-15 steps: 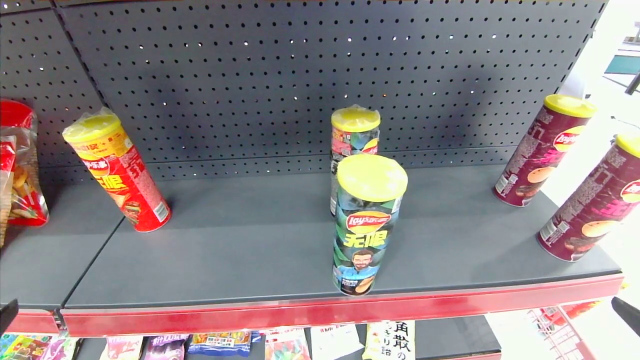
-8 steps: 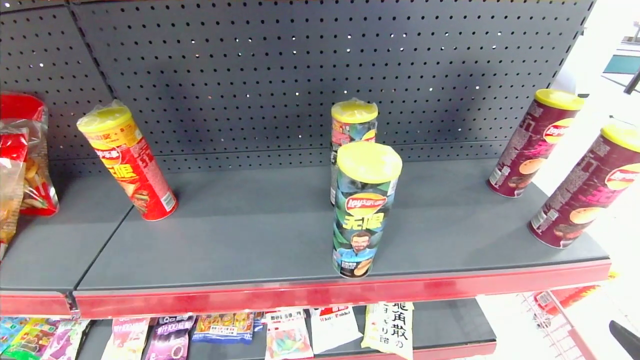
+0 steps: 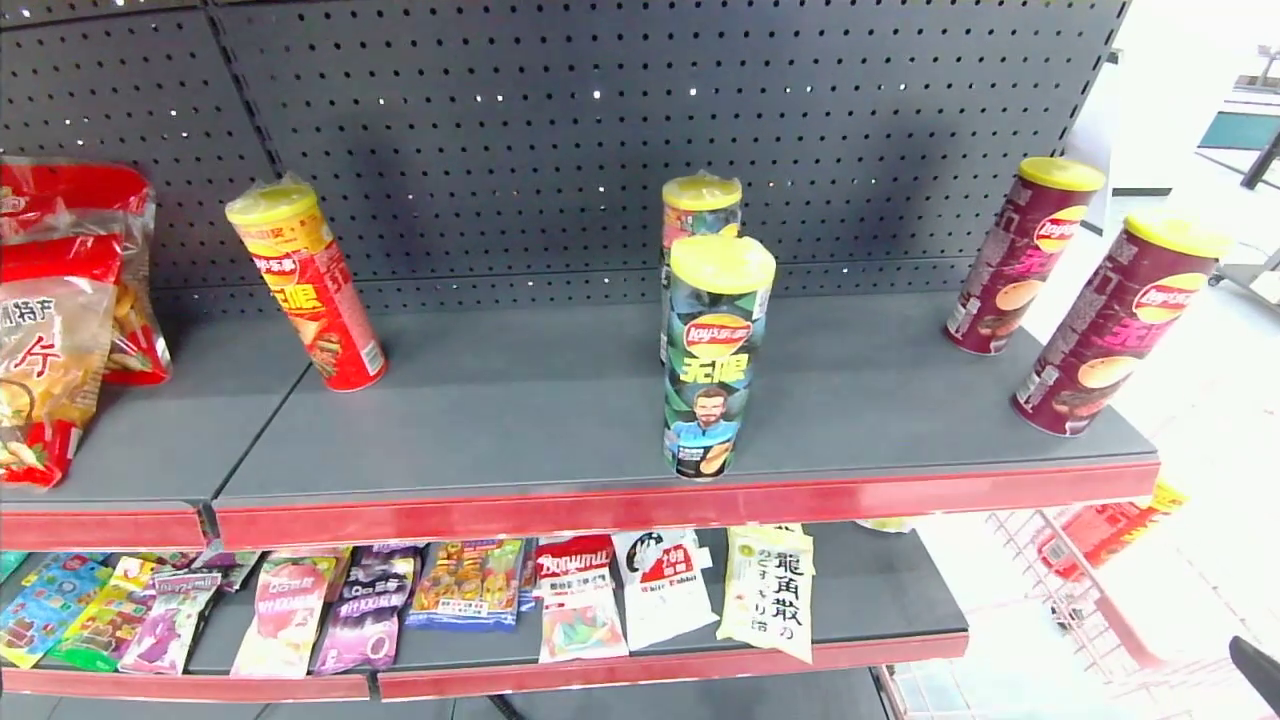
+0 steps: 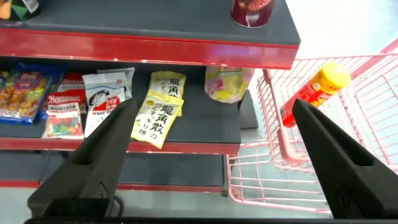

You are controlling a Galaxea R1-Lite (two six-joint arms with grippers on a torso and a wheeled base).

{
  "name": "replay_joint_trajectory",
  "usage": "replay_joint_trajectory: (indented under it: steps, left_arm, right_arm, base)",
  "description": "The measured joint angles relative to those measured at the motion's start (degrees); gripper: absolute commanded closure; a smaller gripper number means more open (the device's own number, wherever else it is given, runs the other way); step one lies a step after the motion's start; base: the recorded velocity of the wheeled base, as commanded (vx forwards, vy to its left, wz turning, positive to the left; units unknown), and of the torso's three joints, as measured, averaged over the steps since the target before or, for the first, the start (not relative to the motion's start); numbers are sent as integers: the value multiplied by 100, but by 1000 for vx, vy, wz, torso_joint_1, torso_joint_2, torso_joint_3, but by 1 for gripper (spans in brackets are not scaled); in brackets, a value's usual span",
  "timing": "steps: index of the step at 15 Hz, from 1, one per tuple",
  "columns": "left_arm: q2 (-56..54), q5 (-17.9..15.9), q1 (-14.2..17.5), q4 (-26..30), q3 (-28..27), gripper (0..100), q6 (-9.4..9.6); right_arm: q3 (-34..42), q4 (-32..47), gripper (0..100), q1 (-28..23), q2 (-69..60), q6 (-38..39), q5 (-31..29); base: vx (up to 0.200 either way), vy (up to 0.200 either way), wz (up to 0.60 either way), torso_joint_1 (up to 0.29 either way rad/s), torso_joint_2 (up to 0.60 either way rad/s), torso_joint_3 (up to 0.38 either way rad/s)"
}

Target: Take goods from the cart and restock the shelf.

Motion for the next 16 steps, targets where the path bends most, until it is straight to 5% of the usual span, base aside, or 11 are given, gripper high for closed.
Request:
replay_joint_trajectory:
  steps: [16]
  left_arm:
    - [-385,22,-1,35,226,0,149]
  right_arm:
    - [-178,10,0,20,327,-167,187]
  base:
    - [0,-188,0,6,3,1]
